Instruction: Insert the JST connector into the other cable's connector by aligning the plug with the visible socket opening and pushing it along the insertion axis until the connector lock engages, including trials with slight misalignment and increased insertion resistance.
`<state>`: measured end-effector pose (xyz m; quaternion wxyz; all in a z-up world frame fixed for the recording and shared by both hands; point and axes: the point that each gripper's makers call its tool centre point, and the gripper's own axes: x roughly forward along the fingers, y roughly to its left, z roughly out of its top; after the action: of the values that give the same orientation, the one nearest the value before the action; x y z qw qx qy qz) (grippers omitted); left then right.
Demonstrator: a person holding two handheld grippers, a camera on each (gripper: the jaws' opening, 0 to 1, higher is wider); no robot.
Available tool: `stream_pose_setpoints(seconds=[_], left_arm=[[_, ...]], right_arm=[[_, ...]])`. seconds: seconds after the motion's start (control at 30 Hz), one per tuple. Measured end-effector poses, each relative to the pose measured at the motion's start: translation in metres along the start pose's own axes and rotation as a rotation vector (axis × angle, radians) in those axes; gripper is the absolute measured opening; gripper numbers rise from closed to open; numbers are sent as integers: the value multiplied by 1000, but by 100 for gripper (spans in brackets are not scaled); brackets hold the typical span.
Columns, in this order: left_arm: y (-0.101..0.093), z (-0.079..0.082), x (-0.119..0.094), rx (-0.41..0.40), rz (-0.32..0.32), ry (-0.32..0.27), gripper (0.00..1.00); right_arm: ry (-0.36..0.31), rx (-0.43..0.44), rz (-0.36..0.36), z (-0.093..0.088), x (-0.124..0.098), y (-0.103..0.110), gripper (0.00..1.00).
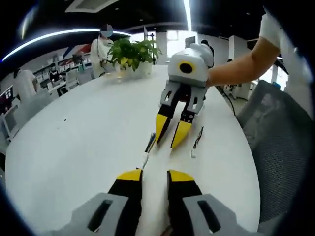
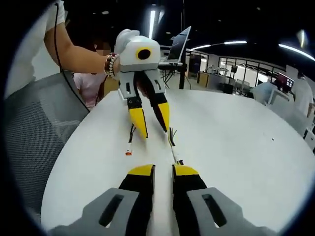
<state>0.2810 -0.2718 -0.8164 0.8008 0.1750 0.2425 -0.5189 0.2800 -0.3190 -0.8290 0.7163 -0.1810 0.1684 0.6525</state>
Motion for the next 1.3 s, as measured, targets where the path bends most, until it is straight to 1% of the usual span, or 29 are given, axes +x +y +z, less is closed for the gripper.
stream_pose_setpoints(seconds=[0.1, 0.27, 0.4, 0.5, 0.6, 0.73, 0.77, 0.8, 0.93, 1.0, 1.1, 1.17, 1.3], left_arm=[[-11, -3, 0, -15, -15, -9, 13], [-22, -9, 1, -25, -34, 1, 15], [-26, -12, 2, -49, -44, -13, 15], [-29, -17, 3, -50, -48, -5, 15], [-33, -21, 4, -60, -58, -4, 14], [-38, -29, 9, -61, -78, 21, 14], [-37, -22, 12, -43, -83, -28, 14], [-39, -28, 10, -72, -89, 6, 14], [-36, -29, 11, -63, -79, -7, 12], [-37, -30, 11, -50, -78, -16, 9], [-40, -30, 11, -26, -83, -25, 5], [-43, -29, 12, 4, -91, -36, 1], [-48, -28, 10, 18, -96, -29, 0]], right_arm=[[0, 16, 13, -2, -4, 13, 11], [13, 29, 31, -7, -5, 27, 12], [36, 38, 42, -13, -6, 35, 12], [59, 30, 56, -17, -5, 41, 12], [72, 29, 61, -20, -4, 44, 12], [79, 40, 58, -24, -4, 43, 10], [71, 44, 53, -24, -4, 43, 9], [70, 46, 51, -24, -4, 43, 8], [59, 53, 50, -25, -5, 44, 8], [54, 46, 42, -25, -5, 42, 5], [45, 43, 41, -25, -6, 44, 5], [39, 35, 39, -25, -6, 44, 5], [39, 20, 38, -24, -5, 44, 5]])
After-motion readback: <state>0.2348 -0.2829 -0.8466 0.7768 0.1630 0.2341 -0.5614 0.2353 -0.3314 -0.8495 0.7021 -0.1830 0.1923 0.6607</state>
